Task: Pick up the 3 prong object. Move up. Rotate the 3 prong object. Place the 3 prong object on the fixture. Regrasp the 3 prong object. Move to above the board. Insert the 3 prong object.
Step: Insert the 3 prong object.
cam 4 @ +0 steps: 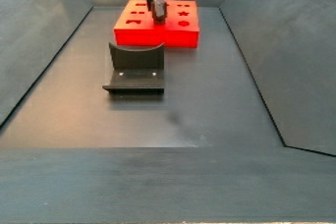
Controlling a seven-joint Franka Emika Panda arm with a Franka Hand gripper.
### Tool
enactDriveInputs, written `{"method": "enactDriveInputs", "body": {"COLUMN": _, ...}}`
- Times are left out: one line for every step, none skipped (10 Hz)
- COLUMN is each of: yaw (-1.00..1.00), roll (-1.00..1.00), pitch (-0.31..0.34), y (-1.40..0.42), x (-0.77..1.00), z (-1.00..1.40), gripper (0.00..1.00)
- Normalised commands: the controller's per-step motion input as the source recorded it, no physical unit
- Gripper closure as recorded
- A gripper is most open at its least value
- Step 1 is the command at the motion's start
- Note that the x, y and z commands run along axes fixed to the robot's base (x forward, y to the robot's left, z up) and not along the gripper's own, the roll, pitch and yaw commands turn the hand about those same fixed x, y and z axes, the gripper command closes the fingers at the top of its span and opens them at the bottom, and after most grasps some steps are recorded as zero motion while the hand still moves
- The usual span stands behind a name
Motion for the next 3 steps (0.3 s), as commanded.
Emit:
{"method": "enactDriveInputs", "body": {"yaw": 0.00, "roll": 0.00, "pitch": 0.011, "y": 0.00, "x": 0.00, "z": 0.00, "gripper": 1.00}}
{"method": "enactDriveInputs", "body": {"yaw": 0.00, "roll": 0.00, "pitch": -0.007, "y": 0.00, "x": 0.00, "z": 0.00, "gripper": 1.00}}
{"method": "enactDriveInputs", "body": {"yaw": 0.00, "roll": 0.00, "pitch": 0.000, "y": 0.00, "x": 0.00, "z": 0.00, "gripper": 1.00}}
